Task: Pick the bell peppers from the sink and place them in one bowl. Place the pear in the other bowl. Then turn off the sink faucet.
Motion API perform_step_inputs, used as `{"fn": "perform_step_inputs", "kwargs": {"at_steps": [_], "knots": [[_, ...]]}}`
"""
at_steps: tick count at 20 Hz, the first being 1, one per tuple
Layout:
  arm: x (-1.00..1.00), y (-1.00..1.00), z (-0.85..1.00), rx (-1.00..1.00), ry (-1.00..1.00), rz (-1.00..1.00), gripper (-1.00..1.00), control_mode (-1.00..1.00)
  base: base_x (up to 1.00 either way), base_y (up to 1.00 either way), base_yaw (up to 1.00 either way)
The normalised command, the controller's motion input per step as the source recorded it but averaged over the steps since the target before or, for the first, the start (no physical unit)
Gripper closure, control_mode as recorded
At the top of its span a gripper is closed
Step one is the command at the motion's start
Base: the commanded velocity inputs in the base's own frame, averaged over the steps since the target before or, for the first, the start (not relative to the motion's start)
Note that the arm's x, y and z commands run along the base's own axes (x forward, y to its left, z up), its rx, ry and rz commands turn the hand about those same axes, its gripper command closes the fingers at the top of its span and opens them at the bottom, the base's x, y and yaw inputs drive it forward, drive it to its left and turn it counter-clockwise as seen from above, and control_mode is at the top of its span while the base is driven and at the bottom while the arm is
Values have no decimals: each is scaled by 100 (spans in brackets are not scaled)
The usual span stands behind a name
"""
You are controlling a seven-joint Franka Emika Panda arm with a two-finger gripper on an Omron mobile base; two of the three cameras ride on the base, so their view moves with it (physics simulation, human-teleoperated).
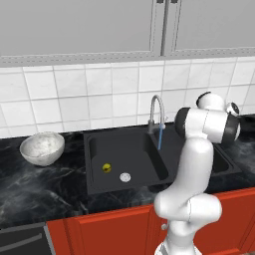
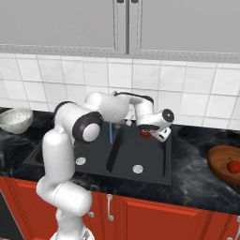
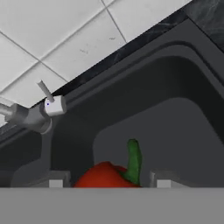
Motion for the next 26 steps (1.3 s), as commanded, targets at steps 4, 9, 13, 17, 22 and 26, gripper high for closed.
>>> {"fn": "perform_step_inputs", "kwargs": {"at_steps": [4, 9, 13, 17, 22, 26], "knots": [[-61, 0, 86, -21, 24, -4, 100, -100, 0, 0, 0], [-60, 0, 62, -22, 21, -10, 100, -100, 0, 0, 0], [-52, 0, 42, -21, 8, -15, 100, -100, 0, 0, 0], [-43, -17, 3, -15, -3, -15, 100, -100, 0, 0, 0], [-13, -25, 0, -7, -16, -11, 100, -100, 0, 0, 0], [0, -36, 23, -2, -6, -16, 100, -100, 0, 0, 0]]}}
